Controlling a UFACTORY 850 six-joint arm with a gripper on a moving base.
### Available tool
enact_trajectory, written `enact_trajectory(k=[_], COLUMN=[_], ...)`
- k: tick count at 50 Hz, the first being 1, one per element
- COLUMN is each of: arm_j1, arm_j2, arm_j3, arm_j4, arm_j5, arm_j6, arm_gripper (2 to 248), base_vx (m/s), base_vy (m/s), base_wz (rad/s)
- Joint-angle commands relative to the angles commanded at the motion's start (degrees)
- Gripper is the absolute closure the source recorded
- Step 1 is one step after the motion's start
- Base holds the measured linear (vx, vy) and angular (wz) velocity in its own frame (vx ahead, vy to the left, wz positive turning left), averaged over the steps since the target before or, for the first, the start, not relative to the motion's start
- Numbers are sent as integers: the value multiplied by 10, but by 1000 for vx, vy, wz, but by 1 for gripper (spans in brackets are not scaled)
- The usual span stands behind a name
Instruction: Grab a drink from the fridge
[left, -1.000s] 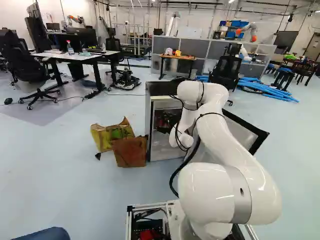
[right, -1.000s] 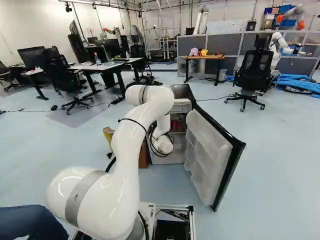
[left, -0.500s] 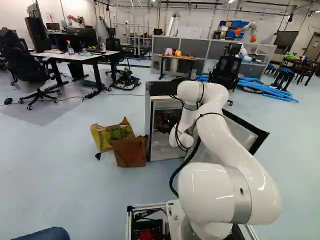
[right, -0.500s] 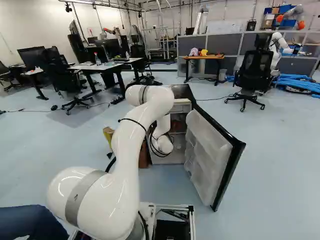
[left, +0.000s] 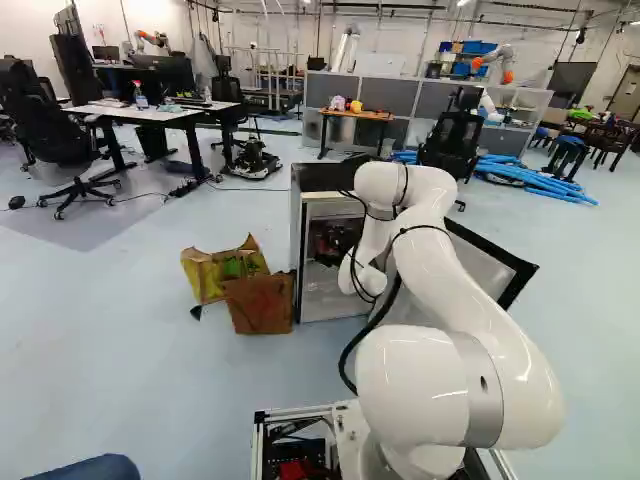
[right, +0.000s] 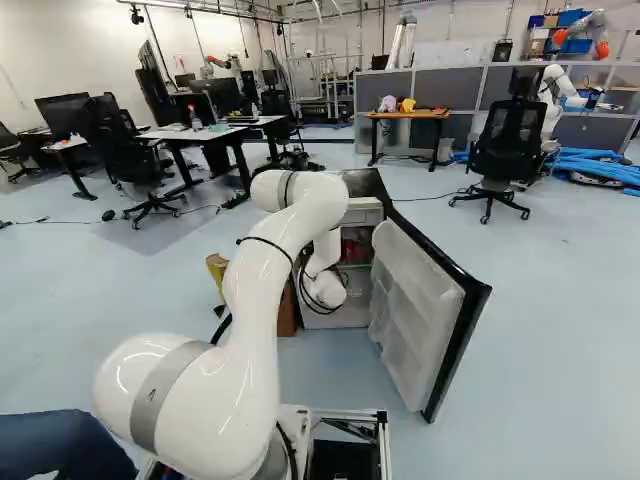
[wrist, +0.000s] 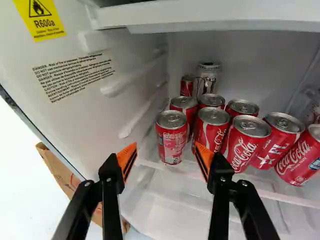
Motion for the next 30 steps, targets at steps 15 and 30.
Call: enact_trajectory(k=[15, 30], arm_j1=[0, 4], arm_j2=[0, -8], arm_j3=[-1, -16], arm_j4=[0, 0], arm_j5=[0, 0], arm_j6=[0, 0], arm_gripper=[77, 77], base_vx=[0, 0], base_vy=[0, 0], base_wz=[0, 0])
